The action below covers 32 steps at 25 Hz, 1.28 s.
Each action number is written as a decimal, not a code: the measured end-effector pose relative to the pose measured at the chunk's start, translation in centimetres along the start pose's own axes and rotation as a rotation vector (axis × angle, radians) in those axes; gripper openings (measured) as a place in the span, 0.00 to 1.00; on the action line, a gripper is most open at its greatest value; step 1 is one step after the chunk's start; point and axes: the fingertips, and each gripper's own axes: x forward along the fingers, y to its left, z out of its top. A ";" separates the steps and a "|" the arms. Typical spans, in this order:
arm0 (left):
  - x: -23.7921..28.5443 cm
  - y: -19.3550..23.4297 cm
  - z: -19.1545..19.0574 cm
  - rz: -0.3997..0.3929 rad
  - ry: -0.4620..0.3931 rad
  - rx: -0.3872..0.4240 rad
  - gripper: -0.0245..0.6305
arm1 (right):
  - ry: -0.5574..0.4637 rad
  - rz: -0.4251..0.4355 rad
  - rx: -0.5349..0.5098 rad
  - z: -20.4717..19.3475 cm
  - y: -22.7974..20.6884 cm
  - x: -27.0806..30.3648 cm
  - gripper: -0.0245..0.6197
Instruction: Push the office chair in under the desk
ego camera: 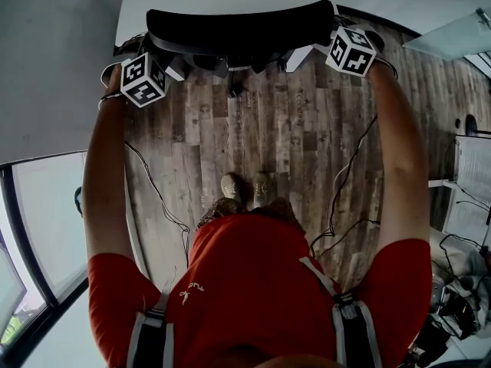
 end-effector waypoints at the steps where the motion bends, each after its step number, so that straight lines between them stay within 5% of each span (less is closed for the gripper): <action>1: -0.2 -0.1 0.0 0.011 -0.005 -0.005 0.37 | 0.011 -0.007 0.000 -0.2 0.1 0.0 0.31; 5: -1.3 0.2 0.0 0.067 -0.015 -0.016 0.44 | 0.041 -0.040 0.011 -0.9 -0.1 -0.8 0.41; 14: -5.4 0.1 0.7 0.147 -0.040 -0.055 0.45 | 0.028 -0.137 0.039 -0.3 0.4 -6.2 0.42; 19: -9.2 0.3 0.6 0.247 -0.092 -0.171 0.45 | -0.110 -0.261 0.197 1.2 1.2 -10.1 0.42; 23: -14.1 -0.3 2.7 0.342 -0.266 -0.363 0.45 | -0.320 -0.383 0.338 4.9 2.9 -13.7 0.42; 29: -20.7 -3.2 7.8 0.343 -0.614 -0.696 0.40 | -0.611 -0.513 0.449 12.7 6.5 -18.5 0.28; 32: -23.0 -4.6 9.7 0.349 -0.715 -0.777 0.31 | -0.716 -0.550 0.508 16.4 8.5 -20.1 0.22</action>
